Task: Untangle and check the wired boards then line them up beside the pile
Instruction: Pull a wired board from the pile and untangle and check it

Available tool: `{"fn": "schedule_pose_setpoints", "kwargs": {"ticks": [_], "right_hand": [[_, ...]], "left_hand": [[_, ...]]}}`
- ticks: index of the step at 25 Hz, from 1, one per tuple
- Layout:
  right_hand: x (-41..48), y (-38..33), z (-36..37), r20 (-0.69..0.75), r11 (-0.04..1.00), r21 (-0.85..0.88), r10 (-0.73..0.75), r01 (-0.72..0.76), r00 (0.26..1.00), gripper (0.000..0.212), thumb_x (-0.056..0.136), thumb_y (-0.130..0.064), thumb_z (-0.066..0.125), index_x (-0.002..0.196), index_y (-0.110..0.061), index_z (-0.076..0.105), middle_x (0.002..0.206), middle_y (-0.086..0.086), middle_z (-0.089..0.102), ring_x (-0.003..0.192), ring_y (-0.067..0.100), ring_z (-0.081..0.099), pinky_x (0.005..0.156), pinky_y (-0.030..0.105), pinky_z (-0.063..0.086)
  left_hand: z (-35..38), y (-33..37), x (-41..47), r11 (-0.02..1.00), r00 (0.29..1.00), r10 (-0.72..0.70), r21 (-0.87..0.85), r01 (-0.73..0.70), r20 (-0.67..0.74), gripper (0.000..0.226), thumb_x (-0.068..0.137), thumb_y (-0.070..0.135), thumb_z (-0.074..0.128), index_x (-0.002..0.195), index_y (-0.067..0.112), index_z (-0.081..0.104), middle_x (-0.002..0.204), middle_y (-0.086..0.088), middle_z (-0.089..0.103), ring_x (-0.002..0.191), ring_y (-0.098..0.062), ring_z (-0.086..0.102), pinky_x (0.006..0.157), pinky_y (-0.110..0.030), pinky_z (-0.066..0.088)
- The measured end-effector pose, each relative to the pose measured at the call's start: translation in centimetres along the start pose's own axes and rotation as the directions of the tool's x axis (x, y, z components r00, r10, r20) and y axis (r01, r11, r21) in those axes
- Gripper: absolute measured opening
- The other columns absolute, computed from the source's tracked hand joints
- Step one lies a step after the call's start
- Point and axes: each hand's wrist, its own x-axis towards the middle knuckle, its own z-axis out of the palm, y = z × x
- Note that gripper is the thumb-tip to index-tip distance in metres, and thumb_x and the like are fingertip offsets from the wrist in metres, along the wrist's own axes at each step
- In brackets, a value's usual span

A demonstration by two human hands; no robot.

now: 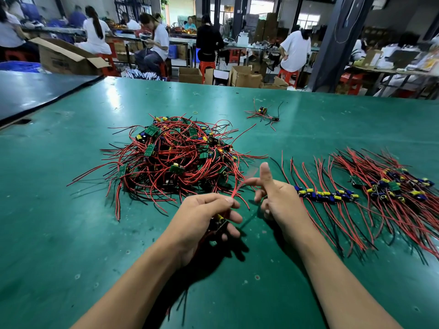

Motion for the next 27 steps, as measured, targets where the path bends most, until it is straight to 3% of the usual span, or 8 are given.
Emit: {"fn": "schedule_pose_setpoints", "kwargs": {"ticks": [3,6,9,14,17,21,24,27], "right_hand": [[-0.6,-0.1,0.4,0.067,0.972,-0.223,-0.058,0.072,0.996,0.050,0.087,-0.069,0.056,0.083,-0.025,0.078,0.062,-0.005,0.059,0.051,0.009,0.049,0.050,0.022,0.037],[-1.5,0.0,1.2,0.260,0.864,-0.446,-0.124,0.233,0.958,0.015,0.083,-0.041,0.079,0.077,-0.027,0.077,0.064,-0.010,0.067,0.056,-0.003,0.052,0.056,0.015,0.039],[-2.5,0.0,2.3,0.381,0.861,-0.416,-0.128,0.293,0.916,0.024,0.072,-0.046,0.082,0.074,-0.024,0.073,0.065,-0.006,0.068,0.055,-0.002,0.052,0.057,0.020,0.041],[-3.5,-0.1,4.0,0.286,0.827,-0.343,-0.361,0.446,0.888,0.051,0.071,-0.070,0.072,0.072,-0.022,0.056,0.055,-0.004,0.052,0.052,0.003,0.040,0.050,0.025,0.035],[-3.7,-0.7,4.1,0.197,0.815,-0.245,-0.489,0.525,0.850,0.038,0.088,-0.061,0.061,0.081,-0.024,0.058,0.063,-0.006,0.053,0.056,0.002,0.043,0.053,0.022,0.035],[-3.5,-1.9,4.2,0.128,0.940,0.294,-0.220,0.175,0.967,0.025,0.089,-0.040,0.068,0.075,-0.018,0.067,0.064,-0.001,0.056,0.045,0.008,0.042,0.044,0.017,0.034],[-3.1,-2.9,3.0,0.267,0.819,0.559,-0.027,-0.132,0.963,0.025,0.082,-0.038,0.067,0.075,-0.015,0.072,0.068,0.000,0.059,0.043,0.008,0.042,0.048,0.018,0.032],[-3.2,-3.1,1.8,0.492,0.686,0.645,-0.036,-0.337,0.870,0.022,0.079,-0.036,0.072,0.073,-0.015,0.069,0.062,-0.005,0.050,0.040,0.005,0.035,0.049,0.021,0.019]], "left_hand": [[-0.3,0.7,0.3,0.988,0.989,0.085,-0.121,-0.100,-0.123,0.016,0.097,0.014,0.053,0.094,0.004,0.066,0.080,-0.013,0.074,0.063,-0.023,0.071,0.055,-0.026,0.053],[-0.4,1.1,0.5,0.967,0.969,0.136,-0.186,-0.176,-0.208,0.016,0.098,0.016,0.051,0.096,0.006,0.064,0.092,-0.015,0.075,0.081,-0.024,0.072,0.076,-0.040,0.054],[-0.6,1.2,0.5,0.970,0.951,0.144,-0.151,-0.191,-0.275,0.014,0.098,0.021,0.052,0.100,0.010,0.061,0.098,-0.010,0.076,0.087,-0.021,0.066,0.077,-0.040,0.050],[-1.0,1.4,0.6,0.955,0.944,0.112,-0.228,-0.189,-0.311,0.011,0.099,0.022,0.052,0.103,0.012,0.055,0.101,-0.004,0.076,0.076,-0.023,0.062,0.045,-0.023,0.051],[-1.2,1.2,1.0,0.927,0.946,0.140,-0.296,-0.229,-0.293,0.005,0.098,0.018,0.051,0.097,0.015,0.055,0.103,-0.010,0.075,0.094,-0.027,0.071,0.072,-0.036,0.057],[-1.9,1.1,1.1,0.896,0.976,0.100,-0.410,-0.172,-0.192,0.013,0.088,0.019,0.059,0.101,0.019,0.061,0.109,-0.010,0.074,0.101,-0.024,0.070,0.085,-0.037,0.056],[-2.2,1.2,1.0,0.852,0.996,0.073,-0.515,-0.090,-0.055,0.027,0.079,0.014,0.056,0.102,0.012,0.069,0.105,-0.011,0.074,0.095,-0.026,0.072,0.080,-0.035,0.058],[-1.4,1.2,0.7,0.873,0.999,-0.026,-0.486,0.040,0.037,0.023,0.084,0.020,0.052,0.092,0.007,0.070,0.077,-0.010,0.072,0.058,-0.020,0.068,0.057,-0.025,0.057]]}}
